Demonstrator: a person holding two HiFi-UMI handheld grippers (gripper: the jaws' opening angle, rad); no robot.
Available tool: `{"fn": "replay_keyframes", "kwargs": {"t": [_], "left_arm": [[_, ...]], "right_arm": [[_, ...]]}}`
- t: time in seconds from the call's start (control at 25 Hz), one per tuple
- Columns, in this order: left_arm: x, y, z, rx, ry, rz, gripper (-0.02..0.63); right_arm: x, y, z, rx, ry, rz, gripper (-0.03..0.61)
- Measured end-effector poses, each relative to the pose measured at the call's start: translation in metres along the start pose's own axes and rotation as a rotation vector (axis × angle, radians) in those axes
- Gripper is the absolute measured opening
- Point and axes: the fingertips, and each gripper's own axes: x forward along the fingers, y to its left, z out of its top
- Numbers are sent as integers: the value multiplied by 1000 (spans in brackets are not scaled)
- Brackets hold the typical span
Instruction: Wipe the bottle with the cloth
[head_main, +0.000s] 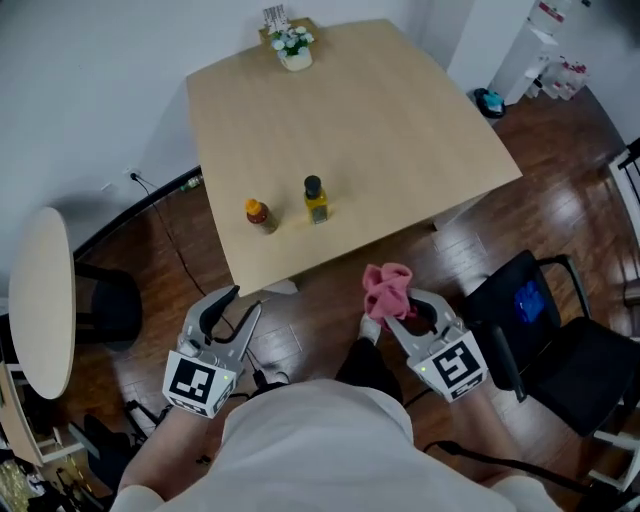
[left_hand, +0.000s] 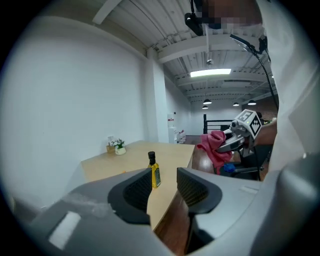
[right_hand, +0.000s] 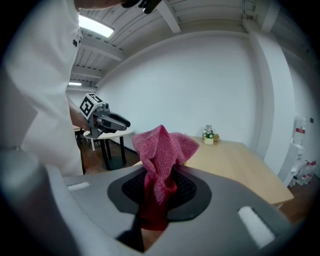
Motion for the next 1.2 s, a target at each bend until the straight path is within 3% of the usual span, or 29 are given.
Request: {"fn": "replay_keyframes", "kwargs": {"t": [0.28, 0.44, 0.52, 0.8, 1.2], "left_arm": [[-113, 1, -16, -29, -73, -192, 140], [-167, -26, -23, -62, -120, -336, 138], [-185, -41, -29, -59, -133, -364, 133], [-223, -92, -32, -100, -165, -349, 127], [-267, -194, -35, -105, -155, -371, 123]], "right_arm": [[-19, 161, 9, 267, -53, -176, 89], [-41, 234, 23, 278, -40, -191, 89], [-57, 249, 33, 255, -49, -208, 89], [-107, 281, 52, 194, -98, -203, 89], [-184, 329, 20, 191, -123, -170, 89]]}}
